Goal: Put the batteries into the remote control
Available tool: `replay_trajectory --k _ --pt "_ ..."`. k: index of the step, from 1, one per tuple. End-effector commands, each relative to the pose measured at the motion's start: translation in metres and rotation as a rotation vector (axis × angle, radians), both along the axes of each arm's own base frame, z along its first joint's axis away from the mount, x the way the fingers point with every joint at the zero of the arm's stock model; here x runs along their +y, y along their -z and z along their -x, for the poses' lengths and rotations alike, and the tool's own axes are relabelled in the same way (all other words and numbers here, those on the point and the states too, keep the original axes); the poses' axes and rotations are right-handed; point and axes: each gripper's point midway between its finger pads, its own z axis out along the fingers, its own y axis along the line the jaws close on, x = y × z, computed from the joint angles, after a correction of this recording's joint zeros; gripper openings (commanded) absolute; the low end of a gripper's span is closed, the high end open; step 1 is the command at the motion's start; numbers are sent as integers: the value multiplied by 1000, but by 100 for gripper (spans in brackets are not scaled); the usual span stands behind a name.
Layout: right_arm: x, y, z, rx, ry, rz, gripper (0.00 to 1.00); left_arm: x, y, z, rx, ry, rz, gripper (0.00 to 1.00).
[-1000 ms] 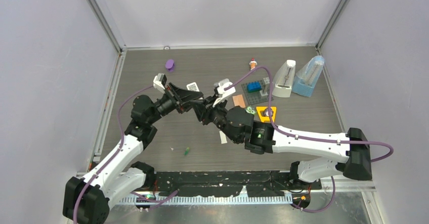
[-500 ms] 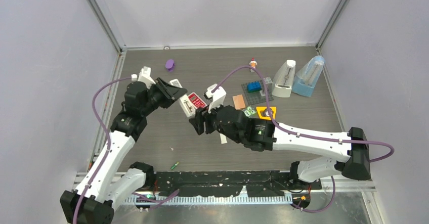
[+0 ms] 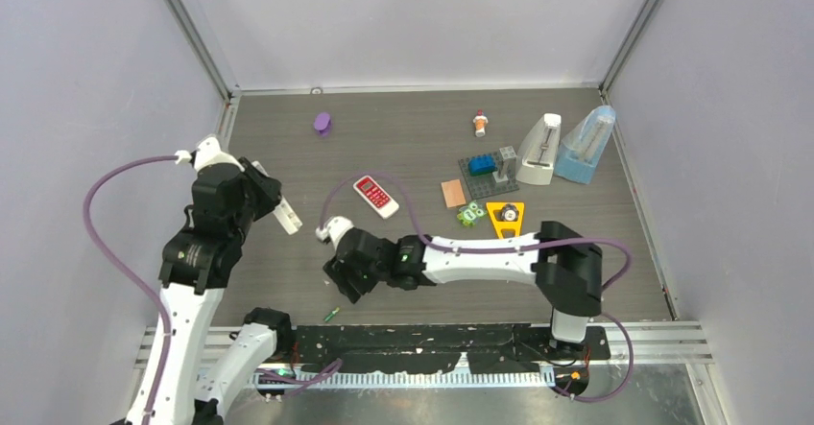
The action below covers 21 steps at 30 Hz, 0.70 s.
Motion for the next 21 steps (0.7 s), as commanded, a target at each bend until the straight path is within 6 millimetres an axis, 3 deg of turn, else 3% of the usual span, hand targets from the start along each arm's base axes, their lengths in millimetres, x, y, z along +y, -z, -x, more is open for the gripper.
replay_trajectory --k 1,7,14,21 --pt "27 0 40 -106 -437 16 67 33 -9 22 41 -95 -130 0" --pt "51 25 50 -238 -720 87 73 28 -7 22 106 -42 -102 0" --pt "68 45 50 -301 -843 111 72 24 -5 16 113 2 -41 0" --pt "69 59 60 -283 -938 114 65 19 -4 7 113 48 36 0"
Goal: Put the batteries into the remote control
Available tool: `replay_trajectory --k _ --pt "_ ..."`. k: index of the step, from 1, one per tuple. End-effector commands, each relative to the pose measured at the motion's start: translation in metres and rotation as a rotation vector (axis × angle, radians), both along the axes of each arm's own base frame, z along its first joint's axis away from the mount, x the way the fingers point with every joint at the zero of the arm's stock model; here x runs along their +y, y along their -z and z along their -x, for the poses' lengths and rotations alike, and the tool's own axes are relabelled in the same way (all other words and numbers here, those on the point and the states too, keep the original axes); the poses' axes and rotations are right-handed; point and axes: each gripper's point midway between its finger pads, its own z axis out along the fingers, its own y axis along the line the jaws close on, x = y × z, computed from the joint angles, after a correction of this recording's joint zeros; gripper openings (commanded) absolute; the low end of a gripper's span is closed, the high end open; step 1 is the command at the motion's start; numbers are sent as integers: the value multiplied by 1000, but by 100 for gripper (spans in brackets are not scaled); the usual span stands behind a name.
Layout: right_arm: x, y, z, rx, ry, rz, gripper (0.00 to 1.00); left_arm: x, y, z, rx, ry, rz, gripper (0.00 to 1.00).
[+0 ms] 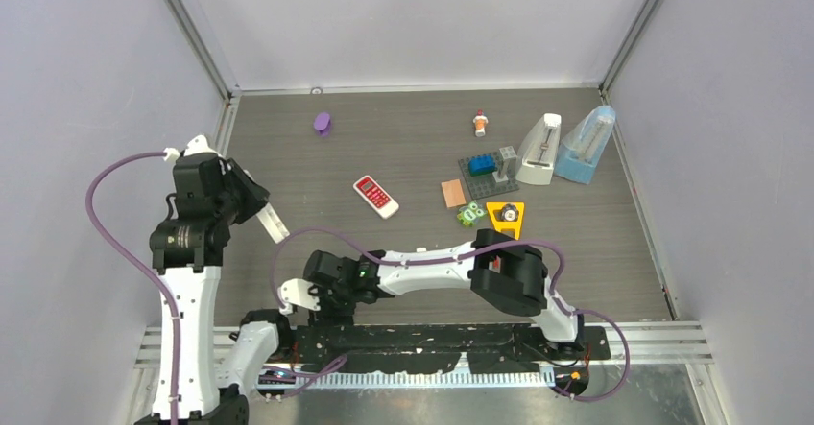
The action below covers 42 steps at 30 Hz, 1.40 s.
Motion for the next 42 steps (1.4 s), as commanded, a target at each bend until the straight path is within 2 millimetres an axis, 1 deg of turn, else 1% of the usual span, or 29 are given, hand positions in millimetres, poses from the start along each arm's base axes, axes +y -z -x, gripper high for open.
replay_trajectory --k 1,4,10,12,14,15,16,17,20,21,23,25,26,27,28,29,30,31,32,33,34,35,36,37,38,39,40,41,42 --pt "14 -12 8 -1 -101 -50 63 -13 -13 -10 -53 83 59 0" --pt "15 -6 7 -4 -97 -43 58 -16 -11 -13 -55 95 78 0" --pt "20 2 3 -13 -78 -57 56 -17 -7 -17 -48 101 98 0" --pt "21 5 3 -13 -68 -68 54 -16 -6 -18 -48 99 98 0" --pt "22 7 2 -17 -55 -79 49 -15 -6 -18 -52 95 96 0" --pt "22 8 1 -19 -52 -80 43 -14 -6 -18 -52 93 96 0" --pt "23 8 0 -24 -47 -81 41 -14 -6 -18 -53 93 94 0" --pt "22 9 -1 -26 -43 -78 35 -14 -6 -19 -53 93 92 0" --pt "21 8 -8 -52 -12 -75 22 -14 -5 -18 -50 94 94 0" --pt "20 8 -9 -59 -3 -73 14 -14 -4 -19 -49 95 95 0" --pt "17 7 -15 -78 25 -66 7 -15 -3 -19 -50 98 100 0" --pt "13 4 -21 -92 60 -66 6 -16 -2 -19 -47 102 106 0" --pt "10 1 -24 -90 86 -71 6 -17 0 -18 -45 106 111 0" --pt "10 -7 -25 -82 101 -88 5 -18 1 -18 -43 107 118 0" --pt "6 -7 -30 -61 135 -93 5 -19 2 -18 -41 111 124 0" --pt "5 -18 -32 -50 157 -120 5 -21 4 -18 -40 118 131 0" --pt "-1 -18 -38 -19 207 -127 5 -23 5 -17 -41 126 139 0" --pt "-3 -30 -41 -1 228 -156 6 -25 7 -17 -39 133 147 0" --pt "-10 -29 -48 37 287 -166 5 -27 10 -17 -38 140 159 0" --pt "-10 -47 -52 52 312 -220 5 -31 12 -17 -38 153 174 0" --pt "-21 -41 -58 90 375 -213 5 -35 13 -17 -42 168 192 0" --pt "-23 -59 -64 98 410 -263 5 -41 13 -18 -49 195 218 0" --pt "-34 -56 -70 130 471 -257 5 -47 15 -18 -55 223 244 0" --pt "-39 -72 -74 140 505 -295 5 -54 15 -19 -66 249 278 0" --pt "-50 -69 -79 180 569 -290 5 -60 11 -22 -100 279 304 0" --pt "-58 -84 -86 211 625 -339 5 -68 10 -23 -121 314 340 0" --pt "-62 -92 -87 232 644 -364 5 -76 6 -26 -158 350 373 0" --pt "-70 -111 -91 269 681 -419 5 -83 4 -28 -188 381 417 0" --pt "-75 -120 -93 283 698 -448 5 -91 5 -31 -225 419 464 0"
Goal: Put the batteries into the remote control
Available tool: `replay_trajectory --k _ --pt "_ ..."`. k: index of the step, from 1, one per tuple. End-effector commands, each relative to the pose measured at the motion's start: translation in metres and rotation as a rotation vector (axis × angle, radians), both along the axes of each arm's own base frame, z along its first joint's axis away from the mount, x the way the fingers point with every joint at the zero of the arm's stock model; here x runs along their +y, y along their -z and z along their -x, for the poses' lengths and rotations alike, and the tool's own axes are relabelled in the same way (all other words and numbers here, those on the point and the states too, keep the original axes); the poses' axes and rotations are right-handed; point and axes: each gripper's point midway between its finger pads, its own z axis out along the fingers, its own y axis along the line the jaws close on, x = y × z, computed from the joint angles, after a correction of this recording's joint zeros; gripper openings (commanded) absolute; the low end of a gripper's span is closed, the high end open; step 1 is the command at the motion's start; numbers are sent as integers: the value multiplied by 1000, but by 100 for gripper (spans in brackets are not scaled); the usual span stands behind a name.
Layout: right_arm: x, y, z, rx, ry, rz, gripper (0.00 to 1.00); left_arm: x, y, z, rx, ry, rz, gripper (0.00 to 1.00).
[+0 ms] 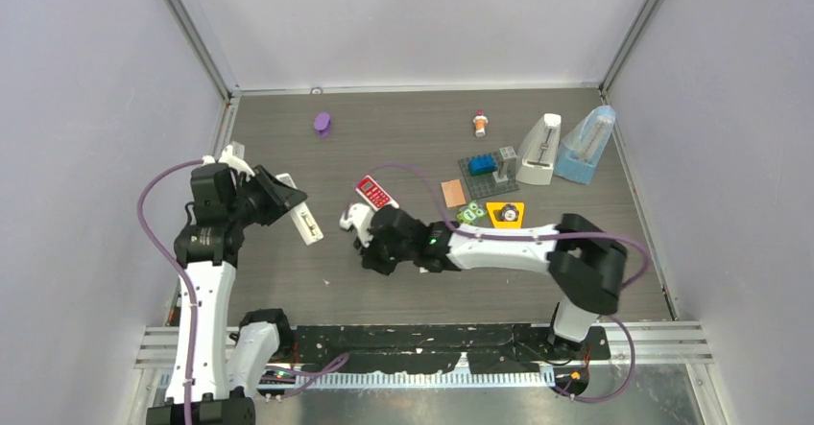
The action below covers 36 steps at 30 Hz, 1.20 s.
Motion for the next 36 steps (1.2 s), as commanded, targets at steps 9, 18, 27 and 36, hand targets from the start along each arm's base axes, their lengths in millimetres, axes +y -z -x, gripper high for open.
replay_trajectory --k 9,18,27,36 --pt "-49 -237 -39 12 367 -627 5 -83 -83 -31 -485 344 425 0" --pt "-70 -307 -69 -31 582 -719 7 -136 -130 -30 -576 456 643 0" --pt "-73 -313 -81 -70 643 -706 8 -148 -149 -38 -546 470 878 0" --pt "-60 -312 -85 -72 634 -711 8 -151 -146 -34 -532 474 900 0"
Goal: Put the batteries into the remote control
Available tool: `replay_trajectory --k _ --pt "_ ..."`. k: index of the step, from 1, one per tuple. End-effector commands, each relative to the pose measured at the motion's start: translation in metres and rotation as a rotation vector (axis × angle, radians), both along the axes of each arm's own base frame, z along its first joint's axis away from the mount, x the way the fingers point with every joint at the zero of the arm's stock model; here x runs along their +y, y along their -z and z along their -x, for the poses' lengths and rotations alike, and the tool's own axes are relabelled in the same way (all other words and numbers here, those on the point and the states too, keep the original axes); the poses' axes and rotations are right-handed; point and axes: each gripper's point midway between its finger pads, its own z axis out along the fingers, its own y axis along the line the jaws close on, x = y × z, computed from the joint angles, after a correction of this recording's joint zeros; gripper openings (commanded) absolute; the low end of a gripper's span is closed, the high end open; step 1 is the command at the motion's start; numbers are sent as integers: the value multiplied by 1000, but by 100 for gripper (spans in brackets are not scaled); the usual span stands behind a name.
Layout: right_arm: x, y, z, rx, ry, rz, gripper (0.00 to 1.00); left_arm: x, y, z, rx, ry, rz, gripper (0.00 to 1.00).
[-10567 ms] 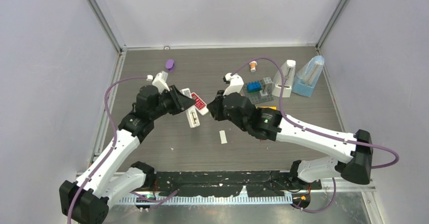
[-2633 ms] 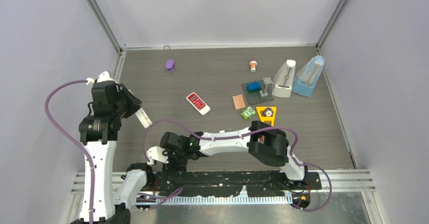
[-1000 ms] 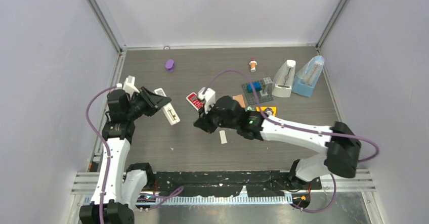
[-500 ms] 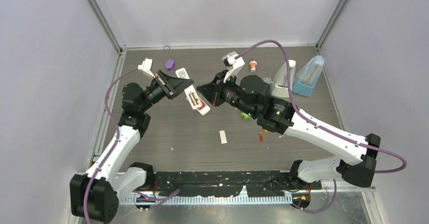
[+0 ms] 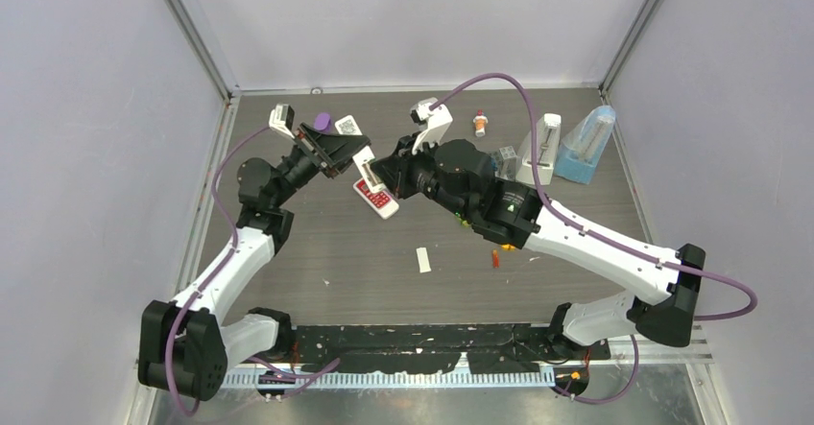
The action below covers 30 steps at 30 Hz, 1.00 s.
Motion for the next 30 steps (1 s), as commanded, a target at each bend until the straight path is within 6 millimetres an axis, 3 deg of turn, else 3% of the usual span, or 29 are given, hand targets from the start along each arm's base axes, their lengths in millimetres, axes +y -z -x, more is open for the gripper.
replay_trajectory --k 1,14,30 --pt "3 -30 -4 -43 24 -66 8 0 -23 15 -82 15 55 0" --pt "20 -8 0 -123 -2 13 12 -4 -15 14 -22 50 63 0" --pt "16 20 -1 -153 8 106 14 -7 -15 10 8 76 86 0"
